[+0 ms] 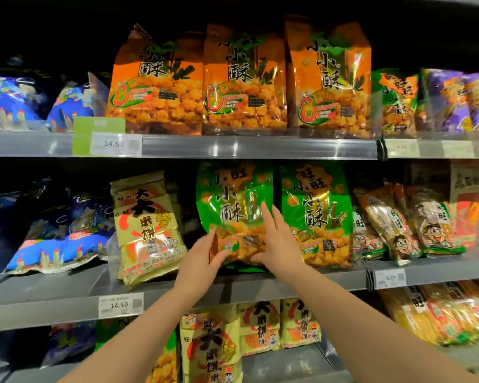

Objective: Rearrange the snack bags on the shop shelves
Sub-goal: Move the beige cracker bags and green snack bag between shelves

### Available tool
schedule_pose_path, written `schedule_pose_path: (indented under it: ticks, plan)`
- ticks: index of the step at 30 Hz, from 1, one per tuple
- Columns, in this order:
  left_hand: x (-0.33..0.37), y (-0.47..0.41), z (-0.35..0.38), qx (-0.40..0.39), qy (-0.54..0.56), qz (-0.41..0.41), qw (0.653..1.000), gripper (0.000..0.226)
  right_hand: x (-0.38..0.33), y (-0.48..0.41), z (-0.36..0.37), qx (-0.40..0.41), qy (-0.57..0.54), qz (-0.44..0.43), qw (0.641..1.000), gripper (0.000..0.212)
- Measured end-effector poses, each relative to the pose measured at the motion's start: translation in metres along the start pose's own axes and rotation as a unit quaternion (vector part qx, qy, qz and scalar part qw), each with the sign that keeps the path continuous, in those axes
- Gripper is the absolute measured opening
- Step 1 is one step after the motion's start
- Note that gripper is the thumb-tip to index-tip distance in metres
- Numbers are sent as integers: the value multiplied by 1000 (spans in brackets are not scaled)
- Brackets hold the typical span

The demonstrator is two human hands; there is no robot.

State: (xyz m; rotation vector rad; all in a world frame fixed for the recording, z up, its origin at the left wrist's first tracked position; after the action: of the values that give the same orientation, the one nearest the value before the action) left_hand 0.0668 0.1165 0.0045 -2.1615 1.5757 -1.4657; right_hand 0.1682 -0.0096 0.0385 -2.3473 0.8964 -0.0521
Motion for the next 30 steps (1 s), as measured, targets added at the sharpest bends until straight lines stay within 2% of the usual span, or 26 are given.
schedule_pose_path:
  ticks: [2, 4, 7, 12, 15, 18, 23, 30]
  plan:
    - [-10, -1, 3, -1, 4, -35, 999, 59, 1, 11, 9, 25, 64, -17, 998, 112]
    - [-13, -1, 1, 18, -18, -40, 999, 55, -2, 19, 17, 38, 82, -32, 995, 105]
    - [-16, 5, -2, 53, -18, -37, 998, 48, 1, 24, 26, 25, 46, -15, 999, 100]
    - [-19, 4, -17, 105, 2, -50, 993, 27, 14, 20, 37, -4, -50, 39, 998, 104]
    - [-14, 0, -17, 112, -30, -53, 992, 22, 20, 25, 37, -4, -15, 38, 999, 94]
    - [-11, -6, -4, 99, -9, -63, 993, 29, 33, 33, 35, 12, 17, 71, 997, 82]
    - [-9, -11, 3, 100, 41, -69, 992, 64, 51, 35, 34, 18, 63, 112, 992, 67]
    - [-6, -4, -7, 72, -29, -45, 996, 66, 53, 39, 38, 36, 44, 133, 989, 63]
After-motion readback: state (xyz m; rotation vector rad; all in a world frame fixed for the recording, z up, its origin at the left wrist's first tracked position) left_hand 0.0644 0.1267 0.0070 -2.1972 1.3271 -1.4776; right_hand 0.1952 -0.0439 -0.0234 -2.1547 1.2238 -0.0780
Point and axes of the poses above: each hand's wrist, its own y-axis away from the middle knuckle, its own z-axis out of the palm, x = y × z, the point moved 9 cm from there along -y, towards the middle knuckle, and after that the axes turned 11 degrees about y, right-handed, at the moved point
